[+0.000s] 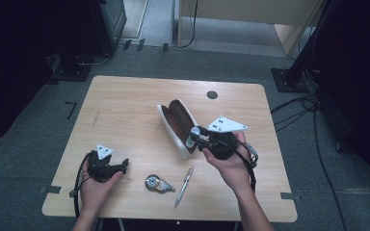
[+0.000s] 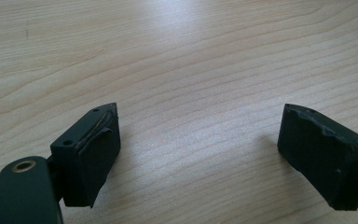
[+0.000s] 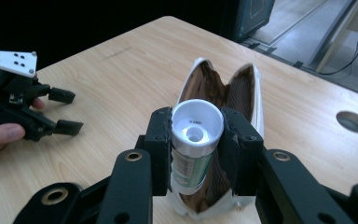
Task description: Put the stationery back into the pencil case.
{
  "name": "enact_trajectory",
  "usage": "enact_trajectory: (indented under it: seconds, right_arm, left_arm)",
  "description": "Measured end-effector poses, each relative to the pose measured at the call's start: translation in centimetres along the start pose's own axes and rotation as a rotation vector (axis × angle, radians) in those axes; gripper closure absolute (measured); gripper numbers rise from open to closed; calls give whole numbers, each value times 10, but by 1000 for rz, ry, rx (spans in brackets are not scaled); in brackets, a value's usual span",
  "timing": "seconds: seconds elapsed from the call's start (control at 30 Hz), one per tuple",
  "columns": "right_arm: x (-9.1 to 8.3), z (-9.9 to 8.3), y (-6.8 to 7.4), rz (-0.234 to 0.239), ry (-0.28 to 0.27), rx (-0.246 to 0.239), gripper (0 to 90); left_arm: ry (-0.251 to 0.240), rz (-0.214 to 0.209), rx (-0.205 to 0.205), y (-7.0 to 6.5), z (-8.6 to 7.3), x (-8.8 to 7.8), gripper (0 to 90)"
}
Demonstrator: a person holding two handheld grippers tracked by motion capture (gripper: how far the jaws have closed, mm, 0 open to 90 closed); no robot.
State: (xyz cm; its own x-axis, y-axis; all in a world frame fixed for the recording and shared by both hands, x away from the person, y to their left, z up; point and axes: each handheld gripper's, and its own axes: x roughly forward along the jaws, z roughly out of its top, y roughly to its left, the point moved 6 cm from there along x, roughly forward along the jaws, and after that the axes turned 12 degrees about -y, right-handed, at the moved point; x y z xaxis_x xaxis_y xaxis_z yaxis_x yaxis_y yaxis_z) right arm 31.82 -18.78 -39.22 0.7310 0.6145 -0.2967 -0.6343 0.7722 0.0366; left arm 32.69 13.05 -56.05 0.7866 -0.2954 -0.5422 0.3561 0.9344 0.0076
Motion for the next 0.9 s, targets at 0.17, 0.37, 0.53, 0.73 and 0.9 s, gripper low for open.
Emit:
enact_trajectory:
  seconds: [0.17,0.37,0.53,0.73,0.9]
  right_arm:
    - [19,0,-2,-11,18,-27,664]
    - [43,-12,-10,-29,56,-36,663]
    - [57,-22,-15,-27,77,-28,663]
    - [66,-31,-16,-7,111,-20,663]
    - [69,-42,-16,3,167,-23,663]
  left_arm:
    - [0,0,1,0,0,0,134]
    - [-1,0,2,0,0,0,135]
    - [2,-2,6,0,0,0,135]
    - [2,-2,5,0,0,0,135]
    - [2,-2,6,0,0,0,136]
